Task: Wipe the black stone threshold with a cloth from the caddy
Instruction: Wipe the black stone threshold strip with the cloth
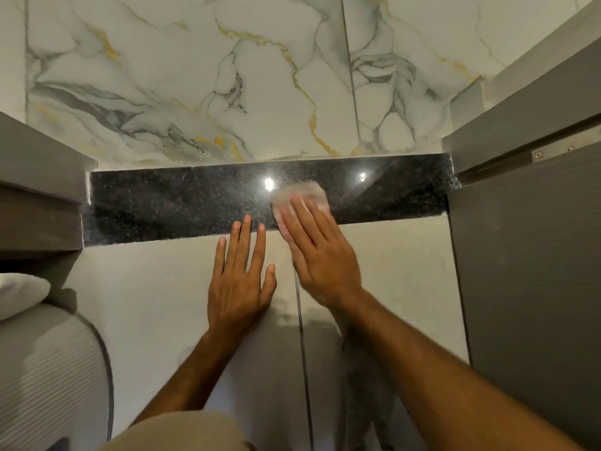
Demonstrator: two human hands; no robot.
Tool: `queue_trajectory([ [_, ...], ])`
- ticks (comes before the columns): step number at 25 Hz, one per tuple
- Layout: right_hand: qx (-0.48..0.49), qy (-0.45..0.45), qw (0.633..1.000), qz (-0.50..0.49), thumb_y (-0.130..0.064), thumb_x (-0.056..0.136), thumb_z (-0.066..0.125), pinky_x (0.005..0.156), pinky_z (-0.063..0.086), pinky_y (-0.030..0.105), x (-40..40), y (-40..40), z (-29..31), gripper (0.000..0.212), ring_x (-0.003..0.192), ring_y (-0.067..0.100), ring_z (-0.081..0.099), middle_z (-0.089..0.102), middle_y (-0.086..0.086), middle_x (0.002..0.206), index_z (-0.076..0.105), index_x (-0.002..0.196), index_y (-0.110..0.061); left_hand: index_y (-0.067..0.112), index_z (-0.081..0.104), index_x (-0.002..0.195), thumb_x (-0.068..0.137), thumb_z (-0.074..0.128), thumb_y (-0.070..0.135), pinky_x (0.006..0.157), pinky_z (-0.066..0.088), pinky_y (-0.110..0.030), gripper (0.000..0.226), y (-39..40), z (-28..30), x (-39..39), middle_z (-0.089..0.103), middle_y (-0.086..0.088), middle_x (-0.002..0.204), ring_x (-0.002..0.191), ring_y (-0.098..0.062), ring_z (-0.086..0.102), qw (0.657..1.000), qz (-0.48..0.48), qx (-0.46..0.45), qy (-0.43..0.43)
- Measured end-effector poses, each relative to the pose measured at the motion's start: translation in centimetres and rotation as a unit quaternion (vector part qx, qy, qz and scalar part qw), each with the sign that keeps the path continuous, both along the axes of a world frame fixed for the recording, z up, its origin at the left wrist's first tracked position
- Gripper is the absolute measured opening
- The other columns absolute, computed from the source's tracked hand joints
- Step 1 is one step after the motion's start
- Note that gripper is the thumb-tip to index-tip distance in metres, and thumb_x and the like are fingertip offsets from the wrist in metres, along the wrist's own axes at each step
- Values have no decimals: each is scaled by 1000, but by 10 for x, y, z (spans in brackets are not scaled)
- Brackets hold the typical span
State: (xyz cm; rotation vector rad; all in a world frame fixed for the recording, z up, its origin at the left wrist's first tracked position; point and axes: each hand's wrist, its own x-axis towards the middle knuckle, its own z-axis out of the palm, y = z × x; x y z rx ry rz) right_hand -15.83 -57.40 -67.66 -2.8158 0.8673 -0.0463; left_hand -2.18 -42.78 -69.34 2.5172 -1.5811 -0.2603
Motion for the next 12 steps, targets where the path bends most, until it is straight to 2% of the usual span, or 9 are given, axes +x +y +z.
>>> queue_trajectory([
  [1, 14, 0, 999, -33, -32, 115, 36, 143, 18, 48, -27, 6, 4, 67, 175, 20, 2, 8, 2, 188, 12, 178, -23, 11, 20, 172, 107, 33, 43, 137, -3, -44, 73, 0, 3, -1, 14, -18, 181, 168, -33, 10, 1000, 1, 1, 3],
  [3, 3, 2, 981, -196, -35, 116, 33, 142, 23, 49, -46, 2, 3, 66, 175, 23, 6, 14, 5, 187, 16, 177, -21, 11, 21, 172, 106, 33, 43, 137, -6, -43, 74, 0, 4, -2, 13, -16, 181, 168, -33, 11, 1000, 9, 5, 8],
  [5, -8, -39, 927, -374, -34, 115, 31, 139, 29, 55, -5, -16, 0, 66, 173, 31, 18, 21, 12, 185, 18, 176, -13, 12, 19, 172, 106, 34, 43, 137, -9, -42, 74, 1, 3, -2, 11, -16, 182, 169, -32, 7, 1000, 10, 6, 5],
  [6, -10, -54, 908, -416, -34, 114, 34, 137, 32, 57, 30, -21, 1, 67, 171, 35, 24, 25, 16, 183, 19, 175, -11, 12, 18, 172, 106, 34, 42, 138, -7, -43, 74, 3, 2, -2, 11, -16, 182, 169, -31, 6, 1000, 13, 3, 0],
  [7, -10, -59, 912, -405, -33, 113, 36, 136, 34, 58, 60, -20, 1, 68, 170, 37, 26, 26, 19, 182, 19, 175, -10, 11, 18, 172, 106, 35, 40, 138, -3, -46, 74, 5, 1, -2, 12, -17, 182, 169, -31, 6, 1000, 19, -2, -5],
  [8, -9, -62, 937, -343, -32, 113, 38, 138, 31, 57, 79, -12, -1, 69, 171, 37, 24, 23, 19, 183, 17, 175, -11, 10, 19, 172, 106, 37, 38, 138, 3, -49, 73, 7, 1, -2, 13, -18, 181, 169, -33, 8, 999, 30, -3, -11],
  [10, 1, -43, 996, -80, -29, 113, 39, 141, 22, 56, 67, 18, -11, 71, 175, 31, 8, 10, 13, 187, 10, 177, -16, 7, 24, 170, 107, 40, 35, 136, 16, -56, 72, 21, 3, -3, 18, -22, 179, 167, -37, 15, 998, 56, -6, -19],
  [11, 9, -26, 999, 34, -29, 113, 41, 141, 21, 55, 43, 30, -8, 72, 175, 27, 5, 7, 9, 188, 11, 178, -18, 5, 26, 169, 107, 40, 34, 135, 21, -59, 70, 31, 5, -2, 21, -24, 178, 166, -39, 19, 998, 64, -8, -26],
  [12, 19, -8, 995, 94, -30, 113, 43, 140, 23, 54, 13, 32, -3, 72, 175, 24, 5, 8, 5, 188, 13, 177, -21, 3, 29, 168, 107, 39, 34, 133, 26, -62, 69, 40, 7, -2, 23, -25, 177, 165, -41, 22, 997, 65, -7, -31],
])
